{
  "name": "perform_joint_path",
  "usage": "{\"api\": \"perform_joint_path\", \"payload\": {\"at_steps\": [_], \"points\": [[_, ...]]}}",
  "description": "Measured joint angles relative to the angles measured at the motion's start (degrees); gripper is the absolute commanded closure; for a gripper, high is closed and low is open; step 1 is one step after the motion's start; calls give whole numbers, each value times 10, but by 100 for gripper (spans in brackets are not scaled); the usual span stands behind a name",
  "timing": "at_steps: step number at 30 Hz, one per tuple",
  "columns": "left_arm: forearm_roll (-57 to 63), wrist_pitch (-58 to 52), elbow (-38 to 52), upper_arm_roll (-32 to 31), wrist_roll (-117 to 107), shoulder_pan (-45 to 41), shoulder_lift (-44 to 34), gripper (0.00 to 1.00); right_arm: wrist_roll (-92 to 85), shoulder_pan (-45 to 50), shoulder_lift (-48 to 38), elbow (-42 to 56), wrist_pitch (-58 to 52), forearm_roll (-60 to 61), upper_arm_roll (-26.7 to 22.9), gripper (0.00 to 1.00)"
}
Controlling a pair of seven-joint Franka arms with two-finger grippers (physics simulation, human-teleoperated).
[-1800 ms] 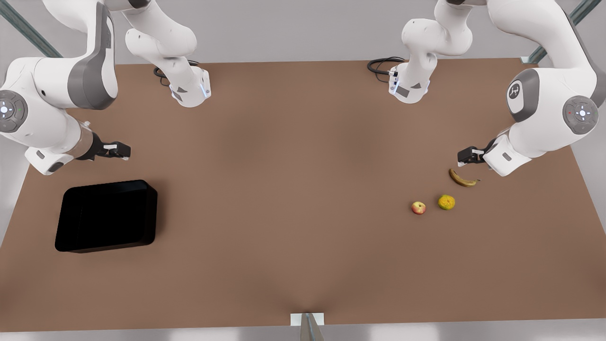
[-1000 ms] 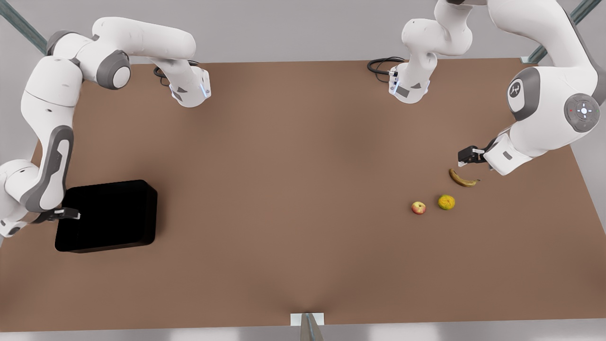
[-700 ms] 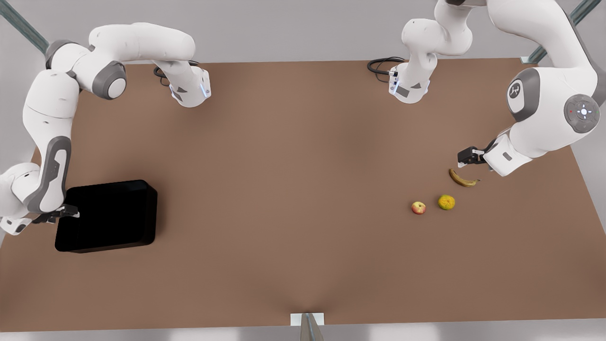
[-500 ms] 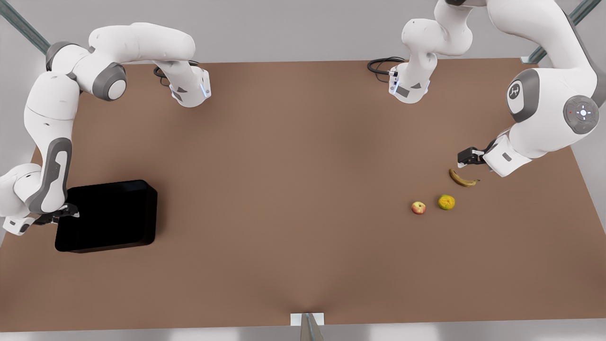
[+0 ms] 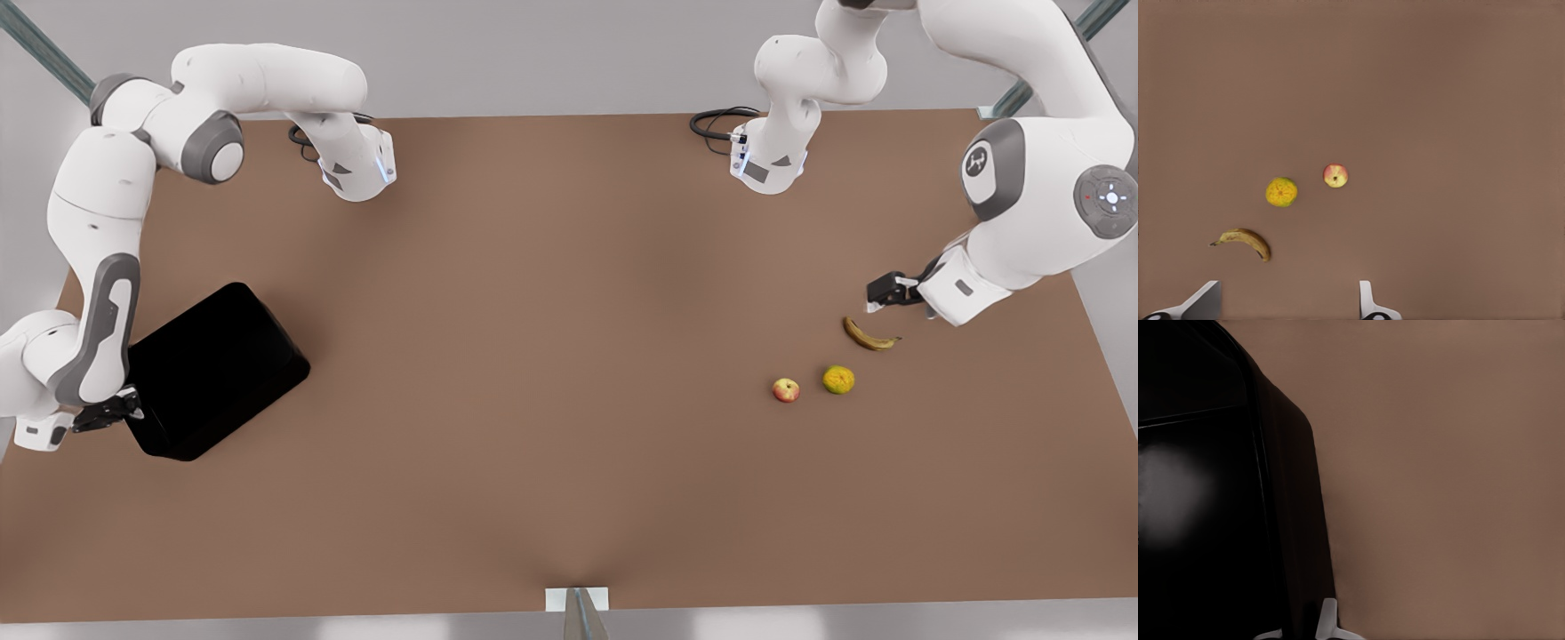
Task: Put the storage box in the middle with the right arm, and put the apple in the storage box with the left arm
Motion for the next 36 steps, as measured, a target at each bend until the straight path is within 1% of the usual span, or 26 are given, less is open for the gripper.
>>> {"api": "perform_joint_path", "payload": {"at_steps": [4, 7, 12, 14, 16, 17, 19, 23, 32, 33, 34, 36], "points": [[0, -5, 4, -1, -1, 0, -4, 0, -7, 43, -18, 33, -56, 2, 0, 79], [2, -14, 5, -1, -3, -2, -3, 0, 8, 129, -40, 55, -105, 3, 0, 79], [3, -24, 5, -1, -5, -1, 0, 0, 83, 285, -44, 105, -173, 6, 4, 79], [4, -26, 5, -1, -5, -1, 1, 0, 123, 315, -40, 122, -190, 7, 25, 79], [4, -27, 5, -1, -6, -1, 1, 0, 172, 323, -37, 137, -200, 7, 69, 79], [4, -28, 5, -1, -6, -1, 1, 0, 199, 328, -33, 142, -203, 6, 90, 79], [4, -29, 5, -1, -7, -1, 2, 0, 255, 358, -26, 148, -200, 5, 108, 79], [4, -30, 5, -1, -7, -1, 1, 0, 377, 428, 7, 172, -167, 5, 115, 79], [4, -31, 5, -1, -12, -2, 10, 0, 600, 468, 91, 200, -68, 5, 120, 79], [4, -31, 5, 0, -13, -1, 14, 0, 619, 472, 95, 200, -60, 4, 120, 46], [4, -31, 5, 0, -15, -1, 18, 0, 638, 474, 96, 200, -54, 2, 121, 0], [4, -29, 6, -4, -21, 1, 23, 0, 678, 477, 95, 197, -43, -13, 122, 0]]}}
